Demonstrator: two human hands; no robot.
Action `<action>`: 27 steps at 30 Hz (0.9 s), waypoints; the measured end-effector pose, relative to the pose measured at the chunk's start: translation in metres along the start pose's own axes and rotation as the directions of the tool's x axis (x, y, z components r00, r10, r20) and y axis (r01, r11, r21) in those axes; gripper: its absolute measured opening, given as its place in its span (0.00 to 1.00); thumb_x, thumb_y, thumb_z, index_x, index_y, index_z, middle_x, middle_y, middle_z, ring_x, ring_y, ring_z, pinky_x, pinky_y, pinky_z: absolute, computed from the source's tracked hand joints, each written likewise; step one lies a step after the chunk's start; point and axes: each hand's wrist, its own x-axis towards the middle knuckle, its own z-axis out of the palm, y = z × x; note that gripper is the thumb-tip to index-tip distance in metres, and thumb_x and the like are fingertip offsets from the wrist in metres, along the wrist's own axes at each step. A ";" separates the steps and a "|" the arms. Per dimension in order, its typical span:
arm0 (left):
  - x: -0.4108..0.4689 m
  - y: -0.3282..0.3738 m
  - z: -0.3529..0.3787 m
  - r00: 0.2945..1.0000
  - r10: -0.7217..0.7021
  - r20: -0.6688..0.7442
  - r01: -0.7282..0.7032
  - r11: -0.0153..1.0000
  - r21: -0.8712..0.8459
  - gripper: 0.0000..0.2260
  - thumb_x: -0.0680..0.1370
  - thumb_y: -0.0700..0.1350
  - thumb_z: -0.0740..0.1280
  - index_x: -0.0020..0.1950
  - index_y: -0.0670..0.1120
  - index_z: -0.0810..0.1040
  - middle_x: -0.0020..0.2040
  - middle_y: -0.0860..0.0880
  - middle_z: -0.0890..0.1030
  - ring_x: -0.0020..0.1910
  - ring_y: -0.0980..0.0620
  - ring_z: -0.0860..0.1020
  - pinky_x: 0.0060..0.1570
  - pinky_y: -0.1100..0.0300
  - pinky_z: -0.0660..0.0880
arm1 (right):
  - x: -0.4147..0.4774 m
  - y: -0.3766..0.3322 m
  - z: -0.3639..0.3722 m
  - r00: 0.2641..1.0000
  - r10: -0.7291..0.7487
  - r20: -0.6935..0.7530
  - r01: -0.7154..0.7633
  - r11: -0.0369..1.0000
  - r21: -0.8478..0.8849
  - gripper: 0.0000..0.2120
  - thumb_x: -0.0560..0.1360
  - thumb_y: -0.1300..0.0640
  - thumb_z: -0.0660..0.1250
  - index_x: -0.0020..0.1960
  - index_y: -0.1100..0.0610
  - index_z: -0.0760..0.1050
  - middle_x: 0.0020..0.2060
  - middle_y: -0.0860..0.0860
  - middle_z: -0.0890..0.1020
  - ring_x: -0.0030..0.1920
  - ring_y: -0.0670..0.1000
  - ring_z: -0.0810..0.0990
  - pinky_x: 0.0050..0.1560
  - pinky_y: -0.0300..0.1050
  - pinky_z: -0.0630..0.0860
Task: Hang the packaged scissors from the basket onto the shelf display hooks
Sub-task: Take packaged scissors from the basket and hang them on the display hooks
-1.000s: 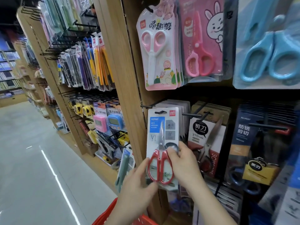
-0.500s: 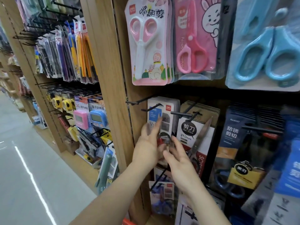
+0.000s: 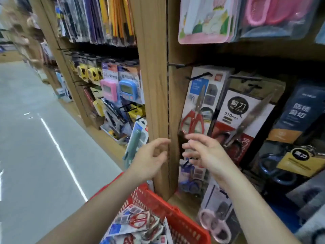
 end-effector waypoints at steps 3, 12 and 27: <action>-0.050 -0.051 -0.012 0.983 -0.158 0.088 0.153 0.986 0.062 0.11 0.80 0.39 0.65 0.57 0.51 0.81 0.44 0.54 0.82 0.40 0.54 0.80 0.40 0.67 0.76 | -0.007 0.014 0.028 0.990 0.038 0.132 -0.021 0.991 -0.129 0.08 0.82 0.59 0.60 0.56 0.54 0.77 0.47 0.55 0.83 0.41 0.52 0.82 0.37 0.40 0.74; -0.164 -0.207 -0.023 0.736 -0.607 0.300 0.438 0.764 0.473 0.19 0.77 0.40 0.64 0.68 0.48 0.76 0.60 0.47 0.81 0.59 0.46 0.80 0.54 0.60 0.74 | -0.002 0.163 0.119 0.874 0.328 0.358 -0.040 0.783 -0.620 0.09 0.79 0.59 0.66 0.58 0.58 0.78 0.48 0.54 0.79 0.43 0.52 0.77 0.30 0.31 0.69; -0.144 -0.343 0.111 0.319 -0.922 0.221 0.920 0.245 -0.306 0.26 0.63 0.51 0.73 0.60 0.49 0.78 0.57 0.42 0.82 0.56 0.37 0.80 0.54 0.43 0.80 | 0.004 0.324 0.180 0.563 0.814 0.142 -0.822 0.536 0.191 0.16 0.79 0.59 0.65 0.64 0.44 0.74 0.57 0.51 0.75 0.57 0.53 0.75 0.49 0.53 0.77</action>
